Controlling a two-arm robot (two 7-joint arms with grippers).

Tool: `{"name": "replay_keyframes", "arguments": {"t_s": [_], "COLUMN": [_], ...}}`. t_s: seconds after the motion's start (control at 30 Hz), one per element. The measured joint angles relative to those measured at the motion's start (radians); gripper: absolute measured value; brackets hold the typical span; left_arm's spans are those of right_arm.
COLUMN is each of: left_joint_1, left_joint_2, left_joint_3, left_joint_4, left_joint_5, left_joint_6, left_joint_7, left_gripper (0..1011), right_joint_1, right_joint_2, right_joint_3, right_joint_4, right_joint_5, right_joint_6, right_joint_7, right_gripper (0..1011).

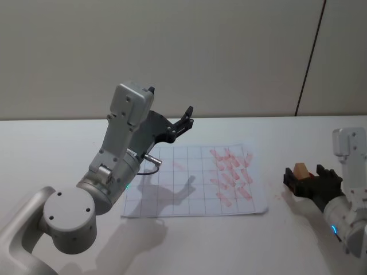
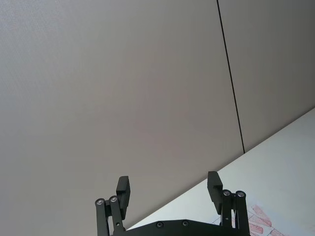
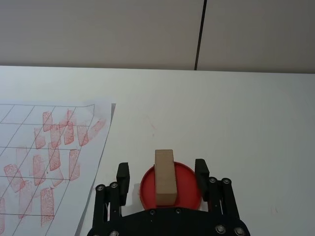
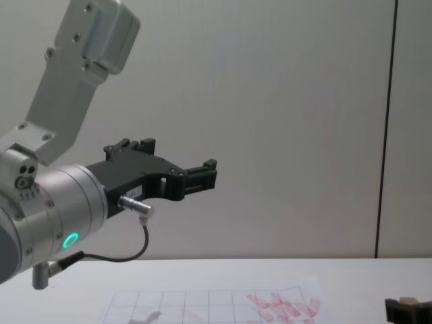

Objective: Use the one hand to pick up the stamp and affix it onto the A4 paper.

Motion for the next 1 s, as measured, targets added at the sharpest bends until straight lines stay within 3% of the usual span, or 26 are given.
{"name": "replay_keyframes", "arguments": {"t_s": [0.1,0.4,0.67,1.0], "left_joint_1": [0.0,0.0,0.0,0.0], "left_joint_2": [0.0,0.0,0.0,0.0], "left_joint_3": [0.0,0.0,0.0,0.0], "left_joint_4": [0.0,0.0,0.0,0.0], "left_joint_5": [0.0,0.0,0.0,0.0], "left_joint_6": [0.0,0.0,0.0,0.0], "left_joint_7": [0.0,0.0,0.0,0.0], "left_gripper": [1001,1001,1001,1001], "right_joint_1": [0.002,0.013,0.017,0.021], "right_joint_2": [0.0,-0.003,-0.006,-0.012], "right_joint_3": [0.002,0.008,0.012,0.017], "right_joint_4": [0.007,0.034,0.046,0.057], "right_joint_5": [-0.001,-0.009,-0.012,-0.01], "right_joint_6": [0.0,-0.006,-0.005,0.004], "right_joint_7": [0.004,0.015,0.013,0.005], "right_gripper": [763,445,229,228]}}
